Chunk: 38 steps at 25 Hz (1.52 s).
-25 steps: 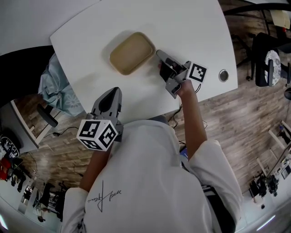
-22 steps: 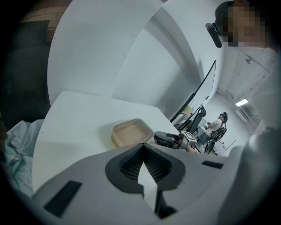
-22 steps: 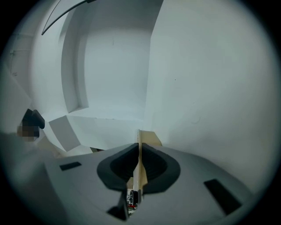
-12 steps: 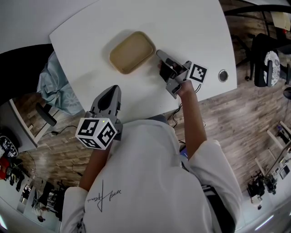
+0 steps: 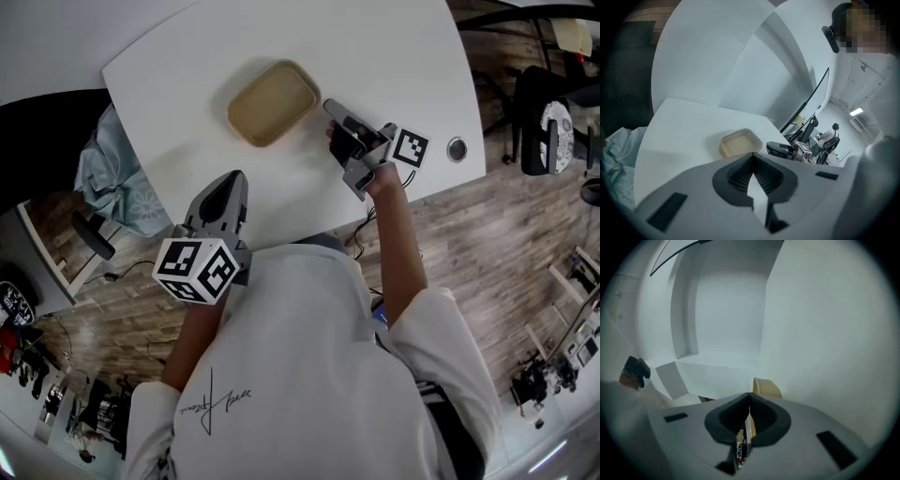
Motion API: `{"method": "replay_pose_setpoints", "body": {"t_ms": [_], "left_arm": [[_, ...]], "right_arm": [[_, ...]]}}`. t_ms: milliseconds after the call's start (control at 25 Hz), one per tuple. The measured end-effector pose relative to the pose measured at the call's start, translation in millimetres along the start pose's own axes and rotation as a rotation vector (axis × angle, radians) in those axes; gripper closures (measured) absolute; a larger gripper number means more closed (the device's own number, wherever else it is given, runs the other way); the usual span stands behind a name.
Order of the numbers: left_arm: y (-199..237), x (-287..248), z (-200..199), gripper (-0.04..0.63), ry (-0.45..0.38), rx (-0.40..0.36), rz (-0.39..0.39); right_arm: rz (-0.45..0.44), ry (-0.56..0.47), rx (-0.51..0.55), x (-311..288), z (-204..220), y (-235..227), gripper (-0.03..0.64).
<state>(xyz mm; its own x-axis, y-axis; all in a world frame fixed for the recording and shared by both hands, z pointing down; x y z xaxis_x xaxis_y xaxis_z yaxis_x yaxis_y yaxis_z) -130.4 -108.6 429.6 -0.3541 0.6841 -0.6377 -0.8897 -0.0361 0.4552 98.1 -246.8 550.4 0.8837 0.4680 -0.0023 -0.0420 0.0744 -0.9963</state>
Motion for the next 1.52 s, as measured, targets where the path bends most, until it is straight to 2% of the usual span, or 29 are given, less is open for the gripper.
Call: {"method": "replay_pose_setpoints", "body": {"t_ms": [440, 920, 1160, 1520], "left_arm": [[-11.8, 10.1, 8.0, 0.588, -0.028, 0.015, 0.026], [-20.2, 22.7, 13.7, 0.588, -0.073, 0.024, 0.042], [-17.6, 29.7, 16.1, 0.588, -0.103, 0.048, 0.041], [-21.3, 40.7, 19.5, 0.588, -0.136, 0.043, 0.047]], "right_arm": [[-0.026, -0.051, -0.048, 7.1, 3.9, 17.6, 0.604], [-0.053, -0.062, -0.037, 10.2, 11.3, 35.1, 0.604], [-0.043, -0.083, 0.001, 10.6, 12.3, 44.0, 0.604], [-0.079, -0.090, -0.012, 10.7, 19.8, 54.7, 0.604]]}}
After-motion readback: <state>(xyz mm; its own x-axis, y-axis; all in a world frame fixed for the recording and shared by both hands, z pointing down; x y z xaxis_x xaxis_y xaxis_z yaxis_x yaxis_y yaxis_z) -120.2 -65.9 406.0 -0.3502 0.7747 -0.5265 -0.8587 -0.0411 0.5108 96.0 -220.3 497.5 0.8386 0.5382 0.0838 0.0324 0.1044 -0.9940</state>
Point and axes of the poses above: the fingertips, and each gripper's own axes: x backward along the fingers, y to its left, z out of its underside, the point moved 7 cm from there along x, backward along the fingers, and after that the axes turned 4 degrees about -z, right-handed, at the moved point
